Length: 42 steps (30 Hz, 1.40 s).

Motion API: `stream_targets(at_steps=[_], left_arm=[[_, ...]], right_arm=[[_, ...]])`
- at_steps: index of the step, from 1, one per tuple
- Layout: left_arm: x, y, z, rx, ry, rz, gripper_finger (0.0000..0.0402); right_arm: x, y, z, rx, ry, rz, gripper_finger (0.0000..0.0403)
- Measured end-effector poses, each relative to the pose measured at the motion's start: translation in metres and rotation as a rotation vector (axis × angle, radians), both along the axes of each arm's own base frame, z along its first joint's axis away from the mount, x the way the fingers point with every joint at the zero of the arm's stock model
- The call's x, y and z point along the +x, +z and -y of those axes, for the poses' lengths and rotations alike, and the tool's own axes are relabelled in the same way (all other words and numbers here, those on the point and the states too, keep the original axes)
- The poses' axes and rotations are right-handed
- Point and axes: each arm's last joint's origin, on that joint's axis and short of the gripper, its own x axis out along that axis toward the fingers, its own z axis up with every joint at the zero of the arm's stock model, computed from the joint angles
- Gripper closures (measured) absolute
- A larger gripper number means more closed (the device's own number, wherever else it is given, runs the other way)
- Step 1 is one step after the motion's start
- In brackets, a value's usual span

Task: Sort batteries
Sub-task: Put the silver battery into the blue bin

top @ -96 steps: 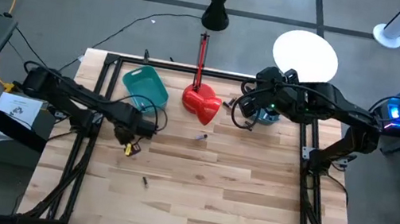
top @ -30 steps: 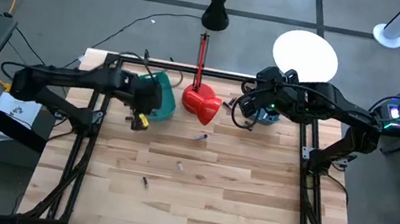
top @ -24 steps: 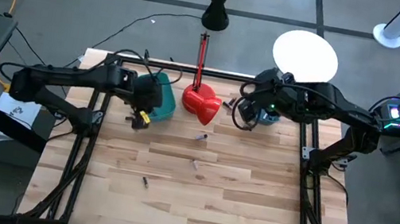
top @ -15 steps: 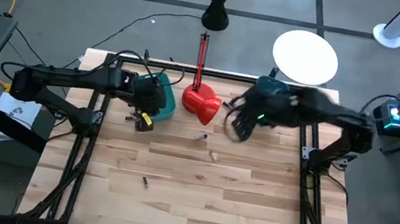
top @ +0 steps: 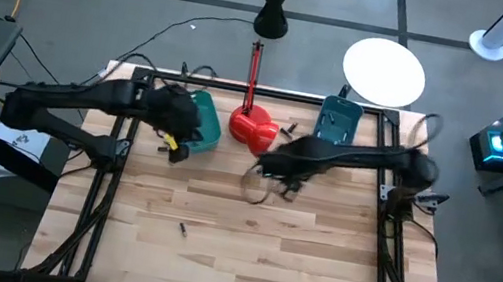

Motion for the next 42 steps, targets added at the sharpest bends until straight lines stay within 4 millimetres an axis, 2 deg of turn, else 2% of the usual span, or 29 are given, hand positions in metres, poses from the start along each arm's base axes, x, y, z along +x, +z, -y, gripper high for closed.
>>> stream_targets(at_steps=[2, 4, 6, 8, 11, 16, 21, 31, 37, 39, 42], left_arm=[[-0.009, 0.008, 0.001, 0.000, 0.013, 0.044, 0.0401], [-0.018, 0.016, 0.002, 0.010, 0.038, 0.087, 0.0401], [-0.026, 0.022, 0.003, 0.036, 0.061, 0.122, 0.0401], [-0.031, 0.027, 0.003, 0.060, 0.090, 0.152, 0.0401], [-0.034, 0.032, 0.002, 0.094, 0.121, 0.199, 0.0401], [-0.030, 0.036, 0.002, 0.102, 0.124, 0.256, 0.0401], [-0.026, 0.035, 0.001, 0.103, 0.124, 0.259, 0.0401], [-0.023, 0.034, 0.000, 0.079, 0.150, 0.259, 0.0402], [-0.023, 0.034, 0.000, 0.067, 0.161, 0.261, 0.0401], [-0.023, 0.034, 0.000, 0.067, 0.161, 0.260, 0.0401], [-0.023, 0.034, 0.000, 0.071, 0.158, 0.259, 0.0402]], right_arm=[[-0.033, -0.008, 0.014, 0.048, -0.092, -0.021, 0.0183], [-0.062, -0.019, 0.025, 0.107, -0.209, 0.057, 0.0183], [-0.082, -0.031, 0.032, 0.188, -0.331, 0.196, 0.0183], [-0.091, -0.046, 0.038, 0.235, -0.410, 0.328, 0.0183], [-0.093, -0.074, 0.047, 0.225, -0.455, 0.400, 0.0183], [-0.098, -0.112, 0.059, 0.148, -0.489, 0.275, 0.0183], [-0.100, -0.120, 0.069, 0.015, -0.456, 0.210, 0.0183], [-0.091, -0.139, 0.094, 0.046, -0.388, 0.201, 0.0183], [-0.089, -0.156, 0.095, 0.076, -0.363, 0.110, 0.0186], [-0.088, -0.158, 0.092, 0.091, -0.356, 0.094, 0.0204], [-0.086, -0.159, 0.083, 0.091, -0.339, 0.084, 0.0266]])
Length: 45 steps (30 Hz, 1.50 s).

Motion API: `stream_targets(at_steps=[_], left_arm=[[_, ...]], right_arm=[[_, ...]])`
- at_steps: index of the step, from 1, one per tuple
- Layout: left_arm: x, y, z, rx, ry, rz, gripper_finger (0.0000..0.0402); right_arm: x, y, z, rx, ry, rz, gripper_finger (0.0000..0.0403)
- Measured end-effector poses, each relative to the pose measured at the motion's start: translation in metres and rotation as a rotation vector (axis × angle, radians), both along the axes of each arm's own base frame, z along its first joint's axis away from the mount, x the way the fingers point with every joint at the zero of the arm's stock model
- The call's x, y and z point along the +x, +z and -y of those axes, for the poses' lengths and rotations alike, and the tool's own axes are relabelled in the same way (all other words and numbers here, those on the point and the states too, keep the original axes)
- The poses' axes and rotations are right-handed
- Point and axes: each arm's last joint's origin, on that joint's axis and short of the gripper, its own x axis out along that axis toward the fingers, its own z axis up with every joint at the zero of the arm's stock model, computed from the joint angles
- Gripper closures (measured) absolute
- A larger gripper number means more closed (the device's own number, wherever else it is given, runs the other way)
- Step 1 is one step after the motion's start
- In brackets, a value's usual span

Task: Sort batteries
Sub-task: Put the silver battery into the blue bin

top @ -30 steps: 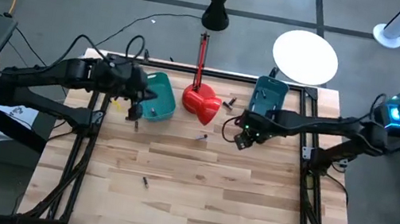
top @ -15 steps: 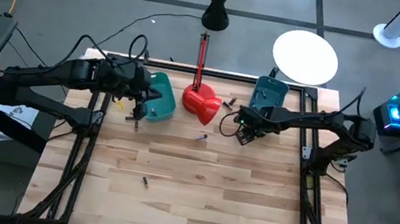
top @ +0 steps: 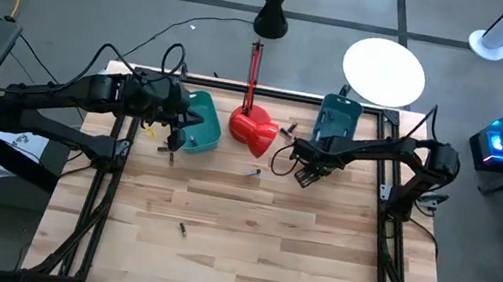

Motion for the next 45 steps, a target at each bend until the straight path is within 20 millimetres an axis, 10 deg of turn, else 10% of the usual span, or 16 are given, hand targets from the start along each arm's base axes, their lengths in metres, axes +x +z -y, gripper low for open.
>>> stream_targets(at_steps=[4, 13, 19, 29, 38, 45], left_arm=[[0.000, 0.000, 0.000, 0.033, -0.020, -0.011, 0.0402], [0.000, 0.000, 0.000, 0.042, -0.025, -0.014, 0.0401], [0.000, 0.000, 0.000, 0.065, -0.029, -0.021, 0.0402], [0.000, 0.000, -0.001, 0.025, 0.005, -0.006, 0.0402], [-0.001, 0.000, -0.001, 0.028, 0.025, -0.009, 0.0401], [0.011, -0.010, 0.006, -0.068, 0.016, -0.054, 0.0353]], right_arm=[[-0.002, 0.006, -0.013, 0.068, 0.019, 0.015, 0.0379], [-0.007, 0.085, -0.024, -0.016, 0.014, 0.145, 0.0395], [-0.025, 0.143, 0.011, -0.267, -0.161, 0.245, 0.0396], [-0.055, 0.131, 0.076, -0.264, -0.392, 0.244, 0.0342], [-0.053, 0.132, 0.079, -0.241, -0.324, 0.272, 0.0214], [-0.034, 0.133, 0.058, -0.174, -0.164, 0.351, 0.0195]])
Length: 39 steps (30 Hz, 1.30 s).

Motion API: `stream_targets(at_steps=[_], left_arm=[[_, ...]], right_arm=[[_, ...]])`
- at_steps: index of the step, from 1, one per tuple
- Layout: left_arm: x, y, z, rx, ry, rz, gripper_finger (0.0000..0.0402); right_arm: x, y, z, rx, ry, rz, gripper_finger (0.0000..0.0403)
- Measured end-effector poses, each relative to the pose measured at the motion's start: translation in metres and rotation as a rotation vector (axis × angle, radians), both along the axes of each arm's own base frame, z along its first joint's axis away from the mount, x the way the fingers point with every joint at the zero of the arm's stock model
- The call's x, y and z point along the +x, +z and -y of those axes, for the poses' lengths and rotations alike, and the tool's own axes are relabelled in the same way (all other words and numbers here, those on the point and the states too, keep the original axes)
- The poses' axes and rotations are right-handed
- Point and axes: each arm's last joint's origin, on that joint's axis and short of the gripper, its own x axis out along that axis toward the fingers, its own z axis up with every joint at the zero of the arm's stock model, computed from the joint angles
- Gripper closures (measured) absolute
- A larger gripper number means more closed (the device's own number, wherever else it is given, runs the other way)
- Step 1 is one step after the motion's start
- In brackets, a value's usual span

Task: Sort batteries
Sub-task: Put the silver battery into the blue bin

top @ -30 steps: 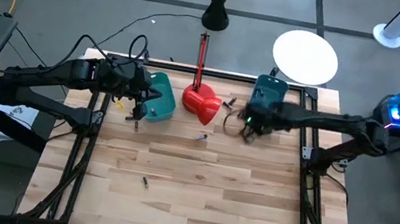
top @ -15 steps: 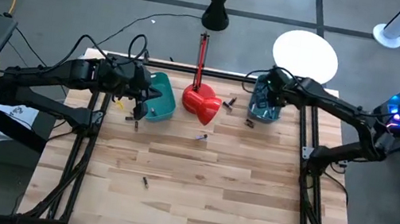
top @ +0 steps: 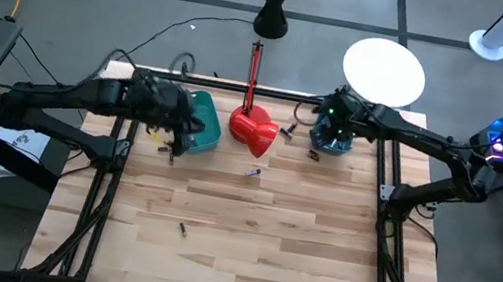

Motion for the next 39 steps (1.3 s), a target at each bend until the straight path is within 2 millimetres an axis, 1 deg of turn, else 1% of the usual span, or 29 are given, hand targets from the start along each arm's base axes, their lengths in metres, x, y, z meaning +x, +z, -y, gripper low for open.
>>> stream_targets(at_steps=[3, 5, 9, 11, 13, 15, 17, 19, 22, 25, 28, 31, 35, 39], left_arm=[[0.019, -0.014, 0.012, 0.014, -0.087, -0.076, 0.0311], [0.032, -0.026, 0.021, 0.054, -0.145, -0.145, 0.0281], [0.052, -0.047, 0.032, 0.110, -0.204, -0.256, 0.0227], [0.057, -0.054, 0.034, 0.096, -0.197, -0.287, 0.0210], [0.058, -0.059, 0.033, 0.088, -0.178, -0.315, 0.0200], [0.056, -0.065, 0.030, 0.083, -0.150, -0.320, 0.0198], [0.052, -0.071, 0.025, 0.071, -0.119, -0.299, 0.0198], [0.048, -0.075, 0.021, 0.057, -0.088, -0.266, 0.0199], [0.040, -0.079, 0.017, 0.015, -0.057, -0.233, 0.0201], [0.033, -0.079, 0.017, -0.003, -0.040, -0.217, 0.0201], [0.029, -0.076, 0.017, -0.006, -0.038, -0.200, 0.0201], [0.027, -0.075, 0.017, -0.007, -0.037, -0.193, 0.0202], [0.024, -0.072, 0.017, -0.002, -0.032, -0.183, 0.0202], [0.024, -0.072, 0.017, 0.001, -0.029, -0.177, 0.0202]], right_arm=[[0.006, 0.003, -0.013, -0.017, 0.054, 0.016, 0.0194], [0.011, 0.009, -0.025, -0.035, 0.123, 0.065, 0.0194], [0.026, 0.021, -0.061, 0.022, 0.327, 0.222, 0.0194], [0.032, 0.021, -0.083, 0.056, 0.436, 0.238, 0.0194], [0.039, 0.012, -0.105, 0.066, 0.553, 0.201, 0.0194], [0.047, -0.006, -0.125, 0.059, 0.647, 0.149, 0.0194], [0.057, -0.025, -0.141, 0.038, 0.729, 0.137, 0.0194], [0.071, -0.043, -0.151, 0.006, 0.791, 0.152, 0.0194], [0.094, -0.065, -0.157, -0.086, 0.845, 0.143, 0.0194], [0.119, -0.076, -0.155, -0.211, 0.918, 0.157, 0.0194], [0.136, -0.094, -0.153, -0.253, 0.993, 0.124, 0.0194], [0.148, -0.109, -0.147, -0.244, 1.000, 0.077, 0.0194], [0.159, -0.115, -0.136, -0.310, 0.939, 0.031, 0.0194], [0.166, -0.117, -0.127, -0.338, 0.941, 0.009, 0.0194]])
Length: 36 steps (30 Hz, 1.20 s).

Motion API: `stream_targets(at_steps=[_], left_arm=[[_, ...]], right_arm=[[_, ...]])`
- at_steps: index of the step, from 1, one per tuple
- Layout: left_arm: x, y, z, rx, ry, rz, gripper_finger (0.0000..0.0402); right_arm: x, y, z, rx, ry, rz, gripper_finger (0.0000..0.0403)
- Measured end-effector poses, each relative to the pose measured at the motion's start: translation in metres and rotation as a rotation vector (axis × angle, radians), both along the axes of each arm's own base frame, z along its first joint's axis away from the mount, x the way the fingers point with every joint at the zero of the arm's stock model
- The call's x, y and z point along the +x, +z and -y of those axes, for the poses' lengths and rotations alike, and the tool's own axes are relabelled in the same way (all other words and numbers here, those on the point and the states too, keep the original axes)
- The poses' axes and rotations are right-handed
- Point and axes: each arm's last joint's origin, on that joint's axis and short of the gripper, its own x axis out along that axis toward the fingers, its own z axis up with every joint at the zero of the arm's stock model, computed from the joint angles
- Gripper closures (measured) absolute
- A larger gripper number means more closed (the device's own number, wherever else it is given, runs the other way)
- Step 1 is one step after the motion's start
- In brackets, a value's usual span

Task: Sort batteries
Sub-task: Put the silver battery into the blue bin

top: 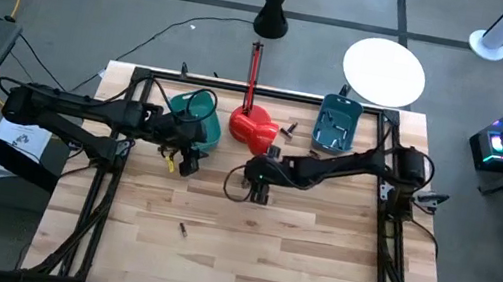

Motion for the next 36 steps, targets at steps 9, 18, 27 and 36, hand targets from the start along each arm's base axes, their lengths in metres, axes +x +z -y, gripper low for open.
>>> stream_targets(at_steps=[9, 18, 27, 36], left_arm=[[0.000, 0.000, 0.000, 0.000, 0.000, 0.000, 0.0202], [0.000, 0.000, 0.000, -0.016, 0.020, 0.006, 0.0202], [-0.010, 0.013, -0.002, -0.003, 0.016, 0.030, 0.0202], [-0.048, 0.051, -0.013, 0.073, 0.148, 0.209, 0.0202]], right_arm=[[0.001, -0.018, 0.017, 0.044, -0.005, -0.056, 0.0194], [0.001, -0.033, 0.016, 0.217, 0.028, -0.106, 0.0216], [-0.017, -0.005, -0.002, 0.395, 0.081, -0.166, 0.0374], [-0.075, 0.102, 0.034, 0.117, -0.302, 0.004, 0.0378]])
